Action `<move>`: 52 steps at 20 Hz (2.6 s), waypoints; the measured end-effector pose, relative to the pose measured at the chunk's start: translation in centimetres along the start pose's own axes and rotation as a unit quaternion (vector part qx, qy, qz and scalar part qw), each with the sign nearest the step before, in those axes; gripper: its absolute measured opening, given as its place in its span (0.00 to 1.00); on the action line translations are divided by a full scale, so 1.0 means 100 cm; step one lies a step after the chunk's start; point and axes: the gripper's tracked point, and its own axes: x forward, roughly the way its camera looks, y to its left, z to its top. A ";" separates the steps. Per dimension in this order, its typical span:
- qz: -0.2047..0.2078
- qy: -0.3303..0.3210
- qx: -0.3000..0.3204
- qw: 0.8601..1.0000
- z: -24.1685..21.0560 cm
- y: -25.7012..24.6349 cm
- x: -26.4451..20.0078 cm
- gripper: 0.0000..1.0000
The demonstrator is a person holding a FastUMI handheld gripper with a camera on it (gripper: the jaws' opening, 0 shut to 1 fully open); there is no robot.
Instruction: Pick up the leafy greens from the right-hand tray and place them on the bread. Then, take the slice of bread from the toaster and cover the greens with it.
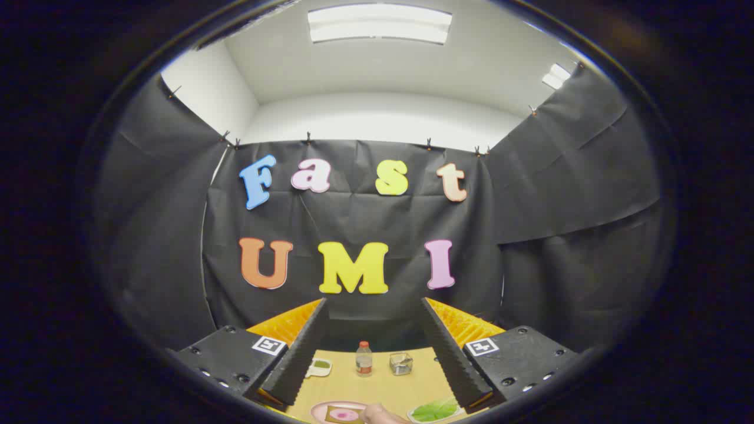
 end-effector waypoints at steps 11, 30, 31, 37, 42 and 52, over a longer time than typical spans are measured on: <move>0.053 0.049 -0.008 0.997 -0.016 -0.001 0.022 0.95; 0.087 0.099 -0.005 0.991 -0.041 0.045 0.036 0.95; 0.083 0.100 -0.006 0.991 -0.042 0.044 0.036 0.95; 0.060 0.102 -0.007 0.993 -0.044 0.040 0.035 0.95; 0.037 0.139 -0.003 0.990 -0.088 0.025 0.036 0.95; -0.005 0.298 -0.047 0.953 -0.263 -0.101 0.045 0.94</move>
